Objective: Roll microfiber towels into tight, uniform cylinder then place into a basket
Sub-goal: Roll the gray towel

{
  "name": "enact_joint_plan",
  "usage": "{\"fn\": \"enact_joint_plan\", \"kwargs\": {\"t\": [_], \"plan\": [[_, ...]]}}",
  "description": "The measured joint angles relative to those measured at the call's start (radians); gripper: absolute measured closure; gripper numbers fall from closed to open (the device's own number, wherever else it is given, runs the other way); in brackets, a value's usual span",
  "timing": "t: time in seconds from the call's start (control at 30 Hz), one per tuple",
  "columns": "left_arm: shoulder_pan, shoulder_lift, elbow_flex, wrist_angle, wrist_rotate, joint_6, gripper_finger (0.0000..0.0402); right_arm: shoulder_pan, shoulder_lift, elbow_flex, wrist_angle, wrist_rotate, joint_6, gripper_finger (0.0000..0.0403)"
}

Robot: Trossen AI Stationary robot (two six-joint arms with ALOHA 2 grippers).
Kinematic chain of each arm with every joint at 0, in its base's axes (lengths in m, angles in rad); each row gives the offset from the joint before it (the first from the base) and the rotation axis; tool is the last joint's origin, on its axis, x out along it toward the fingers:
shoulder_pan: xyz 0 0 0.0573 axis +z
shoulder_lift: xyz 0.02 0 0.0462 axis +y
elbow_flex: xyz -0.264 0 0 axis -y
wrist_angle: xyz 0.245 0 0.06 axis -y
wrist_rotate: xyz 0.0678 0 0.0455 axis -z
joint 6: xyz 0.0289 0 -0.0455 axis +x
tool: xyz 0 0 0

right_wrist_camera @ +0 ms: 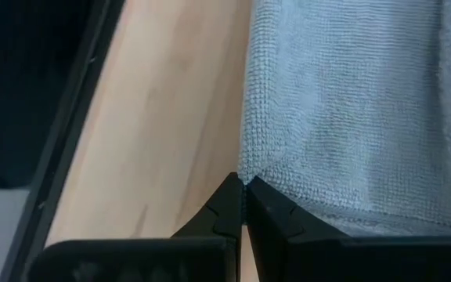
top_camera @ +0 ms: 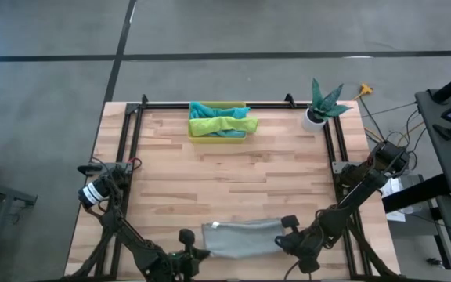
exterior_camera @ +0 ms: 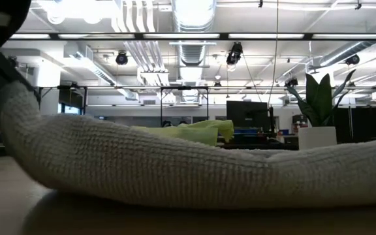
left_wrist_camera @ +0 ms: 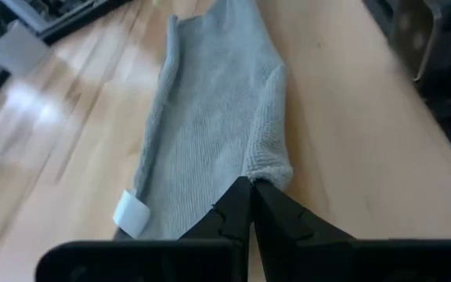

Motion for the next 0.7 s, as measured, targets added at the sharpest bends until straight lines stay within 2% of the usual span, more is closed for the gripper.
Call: {"fn": "enact_joint_plan", "kwargs": {"t": [0.2,0.43,0.7], "plan": [[0.001,-0.003,-0.070,-0.005,-0.032,-0.135,0.0402,0.000,-0.001,0.000,-0.004,0.097,0.007,0.0394],[0.001,-0.005,-0.105,-0.002,-0.041,-0.196,0.0402,-0.007,-0.002,-0.013,-0.017,0.135,0.011,0.0394],[-0.006,-0.010,-0.113,-0.001,-0.054,-0.239,0.0402,-0.004,-0.002,-0.021,-0.022,0.070,0.066,0.0394]]}}
